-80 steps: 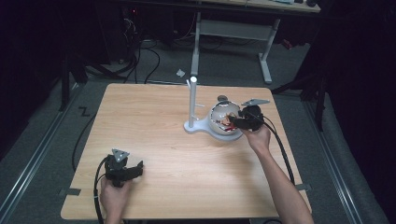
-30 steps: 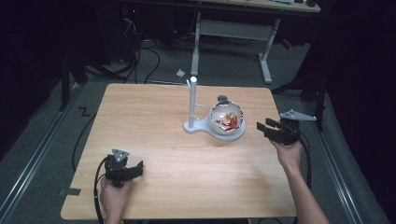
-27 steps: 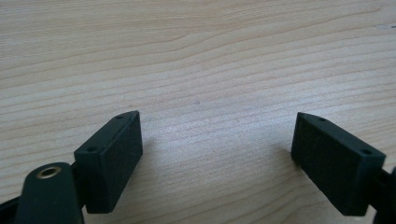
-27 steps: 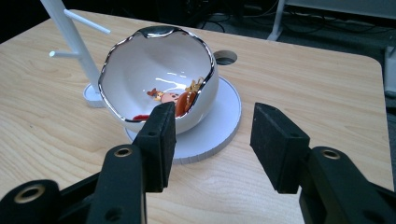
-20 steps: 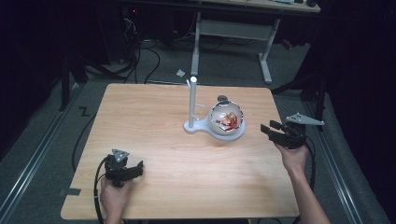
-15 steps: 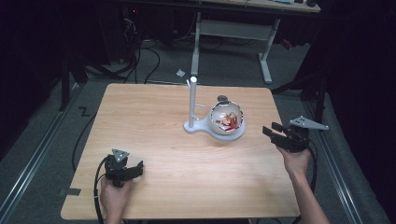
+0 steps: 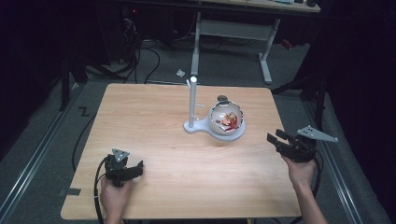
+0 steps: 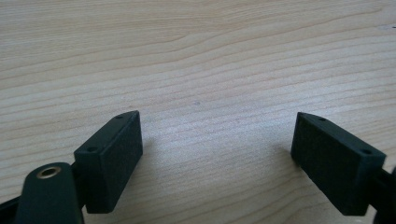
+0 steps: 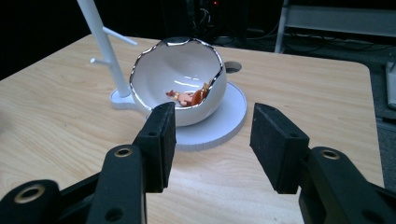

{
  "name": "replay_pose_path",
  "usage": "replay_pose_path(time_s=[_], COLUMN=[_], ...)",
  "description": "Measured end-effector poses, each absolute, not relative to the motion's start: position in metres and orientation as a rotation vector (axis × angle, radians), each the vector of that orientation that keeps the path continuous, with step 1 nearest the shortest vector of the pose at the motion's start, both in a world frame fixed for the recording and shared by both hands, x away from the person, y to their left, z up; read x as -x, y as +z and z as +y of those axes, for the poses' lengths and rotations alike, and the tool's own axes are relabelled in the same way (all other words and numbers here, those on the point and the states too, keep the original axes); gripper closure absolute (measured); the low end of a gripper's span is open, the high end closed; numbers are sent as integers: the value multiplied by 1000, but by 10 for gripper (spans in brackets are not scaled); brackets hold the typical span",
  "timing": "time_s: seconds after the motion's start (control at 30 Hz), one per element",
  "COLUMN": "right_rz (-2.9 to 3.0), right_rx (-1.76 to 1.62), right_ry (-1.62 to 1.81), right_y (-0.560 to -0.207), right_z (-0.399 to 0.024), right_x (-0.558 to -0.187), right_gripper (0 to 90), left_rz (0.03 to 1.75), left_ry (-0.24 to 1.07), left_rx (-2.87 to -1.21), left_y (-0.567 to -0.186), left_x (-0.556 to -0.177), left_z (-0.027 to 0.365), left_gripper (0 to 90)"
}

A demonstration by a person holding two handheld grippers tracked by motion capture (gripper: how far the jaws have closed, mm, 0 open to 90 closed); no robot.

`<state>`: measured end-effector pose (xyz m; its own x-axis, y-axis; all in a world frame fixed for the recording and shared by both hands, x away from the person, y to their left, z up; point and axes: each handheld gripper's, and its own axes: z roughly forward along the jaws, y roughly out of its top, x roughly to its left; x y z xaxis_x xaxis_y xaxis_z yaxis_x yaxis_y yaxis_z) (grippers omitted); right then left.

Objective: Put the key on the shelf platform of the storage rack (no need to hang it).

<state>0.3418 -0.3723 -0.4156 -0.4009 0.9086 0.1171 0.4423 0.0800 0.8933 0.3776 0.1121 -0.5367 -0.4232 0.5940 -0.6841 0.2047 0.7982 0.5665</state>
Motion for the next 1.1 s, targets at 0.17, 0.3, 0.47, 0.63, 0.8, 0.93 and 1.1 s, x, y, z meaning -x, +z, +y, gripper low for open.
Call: replay_pose_path(time_s=[0.17, 0.3, 0.47, 0.63, 0.8, 0.93, 1.1], right_rz=[1891, 1893, 1904, 1904, 1918, 1926, 1933], right_rx=[-1335, -1337, -1340, -1320, -1314, -1314, -1322], right_ry=[1285, 1294, 1292, 1282, 1295, 1300, 1321], right_y=[-420, -423, -428, -432, -435, -439, -447], right_z=[-373, -372, -369, -363, -358, -354, -348], right_x=[-334, -330, -327, -323, -320, -319, -319], right_gripper=[510, 511, 512, 531, 535, 536, 539], left_rz=[2000, 1998, 1999, 1999, 1999, 2002, 2005], left_ry=[496, 497, 496, 496, 497, 494, 492], left_rx=[-593, -597, -595, -595, -596, -588, -583], left_y=[-537, -537, -537, -537, -537, -536, -536], left_x=[-378, -378, -378, -378, -378, -378, -378], left_z=[112, 112, 112, 112, 112, 112, 111], left_gripper=[168, 168, 168, 168, 168, 168, 168])
